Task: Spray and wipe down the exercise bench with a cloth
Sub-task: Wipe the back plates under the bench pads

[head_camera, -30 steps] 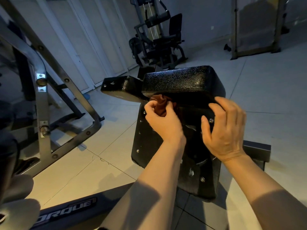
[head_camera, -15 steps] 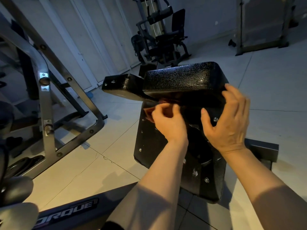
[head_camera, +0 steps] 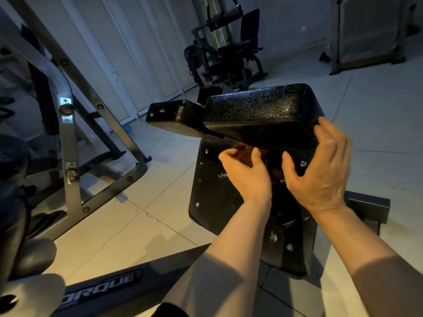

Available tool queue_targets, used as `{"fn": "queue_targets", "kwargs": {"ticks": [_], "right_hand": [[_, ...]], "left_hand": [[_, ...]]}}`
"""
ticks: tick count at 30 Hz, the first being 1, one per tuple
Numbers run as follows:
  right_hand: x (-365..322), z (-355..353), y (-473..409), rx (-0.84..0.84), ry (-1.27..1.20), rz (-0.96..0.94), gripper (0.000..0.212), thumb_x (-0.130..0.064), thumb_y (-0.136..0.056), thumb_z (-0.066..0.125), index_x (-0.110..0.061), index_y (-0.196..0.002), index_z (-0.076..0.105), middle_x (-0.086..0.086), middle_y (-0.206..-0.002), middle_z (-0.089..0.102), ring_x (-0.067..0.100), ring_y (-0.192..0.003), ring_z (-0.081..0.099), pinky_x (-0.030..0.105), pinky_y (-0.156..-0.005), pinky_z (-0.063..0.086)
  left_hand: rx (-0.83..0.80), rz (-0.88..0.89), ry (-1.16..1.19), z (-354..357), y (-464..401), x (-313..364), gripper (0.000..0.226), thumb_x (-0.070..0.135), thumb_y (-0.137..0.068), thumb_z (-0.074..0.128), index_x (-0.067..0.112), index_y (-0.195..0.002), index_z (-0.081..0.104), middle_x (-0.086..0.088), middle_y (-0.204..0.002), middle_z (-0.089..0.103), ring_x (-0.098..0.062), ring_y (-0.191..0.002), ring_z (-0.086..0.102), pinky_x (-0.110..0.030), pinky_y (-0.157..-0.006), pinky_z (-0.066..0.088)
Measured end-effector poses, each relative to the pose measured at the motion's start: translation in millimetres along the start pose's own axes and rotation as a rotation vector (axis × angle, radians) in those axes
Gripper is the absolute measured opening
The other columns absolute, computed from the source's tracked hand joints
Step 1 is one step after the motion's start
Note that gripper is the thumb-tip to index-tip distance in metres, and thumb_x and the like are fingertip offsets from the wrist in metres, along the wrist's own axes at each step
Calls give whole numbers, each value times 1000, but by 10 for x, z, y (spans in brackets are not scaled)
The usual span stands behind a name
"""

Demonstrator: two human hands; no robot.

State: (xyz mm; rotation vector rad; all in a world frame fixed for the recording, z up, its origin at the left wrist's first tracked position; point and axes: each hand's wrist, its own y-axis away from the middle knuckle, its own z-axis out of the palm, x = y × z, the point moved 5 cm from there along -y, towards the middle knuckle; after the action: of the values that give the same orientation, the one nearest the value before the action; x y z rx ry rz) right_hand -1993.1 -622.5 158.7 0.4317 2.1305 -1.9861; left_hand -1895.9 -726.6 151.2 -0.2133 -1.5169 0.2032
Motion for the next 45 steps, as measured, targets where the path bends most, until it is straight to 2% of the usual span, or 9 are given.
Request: {"fn": "queue_targets", "kwargs": {"ticks": [5, 11, 17, 20, 23, 26, 30, 36, 45], "right_hand": [[-13, 7, -7, 1, 7, 8, 55, -29, -86, 64, -1, -127, 39, 31, -125, 52, 36, -111, 46, 44, -90, 47], [-12, -35, -19, -26, -3, 11, 54, -28, -86, 64, -2, -125, 39, 30, -126, 52, 34, -112, 45, 43, -90, 48], [-32, -71, -53, -35, 2, 24, 48, -30, -87, 62, -5, -121, 39, 30, -123, 53, 35, -110, 45, 42, -88, 47], [-12, -70, -28, -53, 14, 10, 49, -29, -88, 61, -3, -123, 40, 29, -124, 52, 34, -112, 45, 38, -92, 44], [18, -65, 1, -76, 15, 33, 52, -24, -86, 64, -4, -127, 39, 28, -127, 52, 31, -115, 43, 34, -93, 43], [10, -61, 14, -81, 18, 52, 54, -24, -85, 63, -4, -128, 38, 29, -126, 51, 31, -115, 41, 29, -93, 40], [-15, -78, -14, -43, -13, 53, 44, -20, -87, 58, -5, -124, 40, 30, -122, 53, 32, -111, 43, 26, -89, 37], [30, -69, 12, -55, -19, 53, 46, -17, -86, 59, -3, -126, 41, 29, -125, 53, 30, -112, 42, 19, -93, 32], [-5, -66, -13, -63, 19, 87, 48, -32, -89, 59, -1, -123, 44, 26, -122, 53, 35, -110, 48, 27, -87, 40]], "left_hand": [[285, 177, 149, -80, 114, 406, 29, 10, -96, 52, 10, -123, 43, -3, -125, 41, -15, -111, 48, -15, -87, 44], [-199, 30, -165, 126, 174, -46, 25, 12, -87, 66, 20, -104, 49, -6, -111, 57, -20, -103, 58, -40, -93, 50], [222, 305, 34, -91, 304, 476, 29, 12, -91, 62, 12, -112, 42, -2, -115, 45, 0, -103, 47, -10, -82, 42], [76, 428, -144, 47, 288, 487, 28, 13, -90, 64, 8, -113, 48, -2, -115, 45, 3, -98, 41, -11, -89, 38], [-242, 223, -263, 205, 239, 166, 25, 17, -87, 68, 12, -106, 52, -5, -111, 53, -13, -101, 53, -36, -96, 48], [-31, 17, -169, 36, 277, 32, 22, 16, -91, 63, 15, -107, 48, 1, -113, 48, -7, -96, 51, -28, -94, 50], [200, 277, 23, -59, 348, 402, 24, 7, -93, 57, 7, -114, 46, -4, -117, 44, -6, -100, 48, -9, -87, 42], [-193, 292, -214, 187, 354, 245, 26, 8, -83, 70, 11, -103, 53, -6, -109, 54, -15, -99, 56, -35, -92, 50], [325, 154, 150, -127, 313, 588, 22, 9, -91, 60, 12, -100, 40, -4, -113, 40, -11, -94, 46, -4, -74, 41]]}}
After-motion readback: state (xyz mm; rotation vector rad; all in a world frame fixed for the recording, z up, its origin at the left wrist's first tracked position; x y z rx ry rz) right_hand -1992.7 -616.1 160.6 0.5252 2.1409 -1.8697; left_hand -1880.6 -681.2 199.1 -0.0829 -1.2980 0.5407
